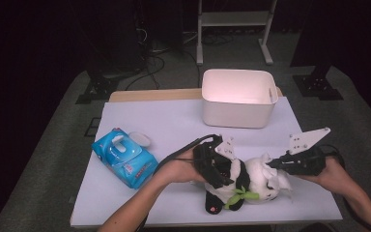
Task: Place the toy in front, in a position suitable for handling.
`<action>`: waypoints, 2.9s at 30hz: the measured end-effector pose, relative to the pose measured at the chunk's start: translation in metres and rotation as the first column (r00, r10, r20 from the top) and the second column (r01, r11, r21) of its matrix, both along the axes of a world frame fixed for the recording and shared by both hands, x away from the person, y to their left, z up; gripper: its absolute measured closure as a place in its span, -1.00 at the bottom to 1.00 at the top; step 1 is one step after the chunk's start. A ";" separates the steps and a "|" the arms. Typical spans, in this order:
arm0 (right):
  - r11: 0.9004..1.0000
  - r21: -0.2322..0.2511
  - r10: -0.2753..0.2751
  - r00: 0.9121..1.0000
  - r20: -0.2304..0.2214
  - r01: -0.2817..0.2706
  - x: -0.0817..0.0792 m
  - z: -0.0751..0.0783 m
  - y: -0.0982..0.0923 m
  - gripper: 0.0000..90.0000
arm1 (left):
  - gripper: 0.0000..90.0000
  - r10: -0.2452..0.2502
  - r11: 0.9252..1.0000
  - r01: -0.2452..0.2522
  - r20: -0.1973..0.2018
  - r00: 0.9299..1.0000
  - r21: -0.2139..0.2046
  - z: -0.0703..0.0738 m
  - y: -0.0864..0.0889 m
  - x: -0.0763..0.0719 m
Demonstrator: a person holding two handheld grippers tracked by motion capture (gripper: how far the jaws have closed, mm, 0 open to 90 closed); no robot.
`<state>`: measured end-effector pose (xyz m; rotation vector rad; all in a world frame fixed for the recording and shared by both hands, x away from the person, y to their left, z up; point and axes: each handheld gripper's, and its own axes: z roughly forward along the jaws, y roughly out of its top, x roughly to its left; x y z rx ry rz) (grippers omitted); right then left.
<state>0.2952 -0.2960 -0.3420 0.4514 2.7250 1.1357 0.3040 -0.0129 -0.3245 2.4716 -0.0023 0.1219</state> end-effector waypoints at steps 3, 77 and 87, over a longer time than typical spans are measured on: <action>1.000 0.006 0.003 1.000 0.010 -0.003 -0.004 -0.001 0.000 0.93 | -0.49 -0.013 0.999 0.012 -0.029 0.999 -0.036 0.008 0.000 -0.002; 0.992 -0.004 0.129 0.992 0.011 -0.129 0.023 0.004 0.068 0.91 | -0.15 -0.021 0.999 0.021 0.004 1.000 -0.031 0.006 0.006 0.020; 0.992 0.005 0.125 0.992 0.008 -0.125 0.019 0.002 0.064 0.91 | -0.26 0.041 0.998 -0.044 -0.047 0.998 -0.052 0.017 0.044 0.023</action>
